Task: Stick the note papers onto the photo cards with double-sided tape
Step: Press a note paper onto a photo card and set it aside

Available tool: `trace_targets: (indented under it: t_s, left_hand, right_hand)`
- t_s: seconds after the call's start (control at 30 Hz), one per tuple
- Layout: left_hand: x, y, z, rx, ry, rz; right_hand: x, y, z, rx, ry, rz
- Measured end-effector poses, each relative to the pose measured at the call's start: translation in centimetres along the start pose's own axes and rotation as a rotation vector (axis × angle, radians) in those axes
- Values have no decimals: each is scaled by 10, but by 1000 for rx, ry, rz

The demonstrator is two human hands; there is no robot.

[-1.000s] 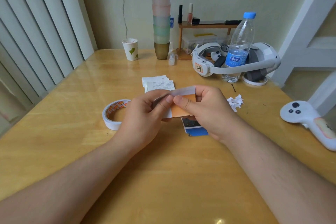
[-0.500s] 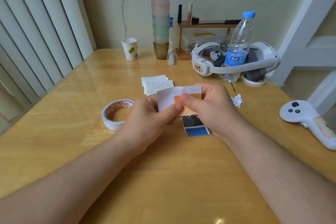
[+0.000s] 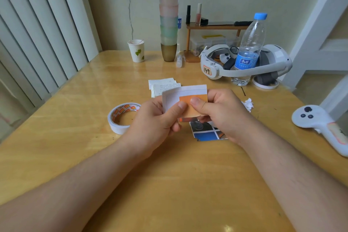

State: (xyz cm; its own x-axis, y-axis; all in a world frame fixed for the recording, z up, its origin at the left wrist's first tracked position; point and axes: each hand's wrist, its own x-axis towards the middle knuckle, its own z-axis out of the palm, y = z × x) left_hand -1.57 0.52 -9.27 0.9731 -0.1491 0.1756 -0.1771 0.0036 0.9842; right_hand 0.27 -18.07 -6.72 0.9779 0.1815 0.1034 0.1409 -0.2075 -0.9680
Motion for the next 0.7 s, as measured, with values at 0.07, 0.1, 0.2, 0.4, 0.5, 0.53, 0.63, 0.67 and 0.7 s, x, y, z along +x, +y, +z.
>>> trace_targets:
  t_s: [0.07,0.1,0.2,0.4,0.5,0.53,0.63,0.67,0.7]
  left_hand:
    - [0,0,0,37,-5,18]
    - [0,0,-1,55,-13,29]
    - [2,-2,-2,70,-39,45]
    - [0,-1,0,174,-43,117]
    - [0,2,-2,172,-48,117]
    - [0,3,-3,159,-45,108]
    - [0,10,-4,84,-21,42]
    - [1,12,-5,50,-2,17]
    - [3,14,-8,19,21,-6]
  right_hand:
    - [1,0,-1,-8,29,-22]
    - [1,0,-3,-34,56,-36]
    - [5,3,-12,-133,98,-54]
    - [6,-1,-28,-253,123,-108]
    - [8,2,-27,-281,153,-127]
    - [8,3,-26,-270,155,-126]
    - [8,4,-27,-192,127,-120]
    - [8,2,-29,-152,111,-116]
    - [7,1,-31,-114,97,-112]
